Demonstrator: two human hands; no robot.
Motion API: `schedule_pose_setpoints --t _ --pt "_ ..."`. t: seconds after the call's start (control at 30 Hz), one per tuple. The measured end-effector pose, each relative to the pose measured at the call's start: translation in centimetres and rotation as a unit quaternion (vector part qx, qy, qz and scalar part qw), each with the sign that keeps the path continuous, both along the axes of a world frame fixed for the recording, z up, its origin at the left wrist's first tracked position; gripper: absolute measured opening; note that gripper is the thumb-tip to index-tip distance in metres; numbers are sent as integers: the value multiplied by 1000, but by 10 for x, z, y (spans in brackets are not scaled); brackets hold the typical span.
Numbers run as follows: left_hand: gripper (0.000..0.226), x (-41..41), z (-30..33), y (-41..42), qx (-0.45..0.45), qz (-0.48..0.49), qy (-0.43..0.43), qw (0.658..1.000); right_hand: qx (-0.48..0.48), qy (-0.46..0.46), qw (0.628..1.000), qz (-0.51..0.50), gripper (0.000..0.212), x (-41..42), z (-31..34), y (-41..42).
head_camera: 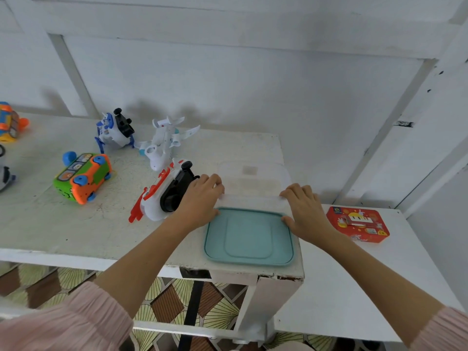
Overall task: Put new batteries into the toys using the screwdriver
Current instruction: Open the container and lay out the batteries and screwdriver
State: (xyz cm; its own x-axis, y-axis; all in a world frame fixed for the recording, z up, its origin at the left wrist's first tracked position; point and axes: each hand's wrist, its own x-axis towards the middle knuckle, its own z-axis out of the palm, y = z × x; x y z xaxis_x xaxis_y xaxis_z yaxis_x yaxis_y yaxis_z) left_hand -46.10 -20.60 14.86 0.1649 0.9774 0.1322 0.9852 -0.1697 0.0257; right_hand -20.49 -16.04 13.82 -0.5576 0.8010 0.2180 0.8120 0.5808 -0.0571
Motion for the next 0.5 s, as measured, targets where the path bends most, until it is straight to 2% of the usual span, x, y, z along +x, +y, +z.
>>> schedule_pose_setpoints --t 0.17,0.37,0.5 --pt "42 -3 3 -1 5 10 29 1000 12 -2 1000 -10 37 -12 -4 2" --pt "39 -6 6 -1 16 17 21 999 21 -3 1000 -14 33 -22 -4 5" --pt "39 -6 9 0 -1 30 59 998 25 9 999 -19 32 -27 -6 7"
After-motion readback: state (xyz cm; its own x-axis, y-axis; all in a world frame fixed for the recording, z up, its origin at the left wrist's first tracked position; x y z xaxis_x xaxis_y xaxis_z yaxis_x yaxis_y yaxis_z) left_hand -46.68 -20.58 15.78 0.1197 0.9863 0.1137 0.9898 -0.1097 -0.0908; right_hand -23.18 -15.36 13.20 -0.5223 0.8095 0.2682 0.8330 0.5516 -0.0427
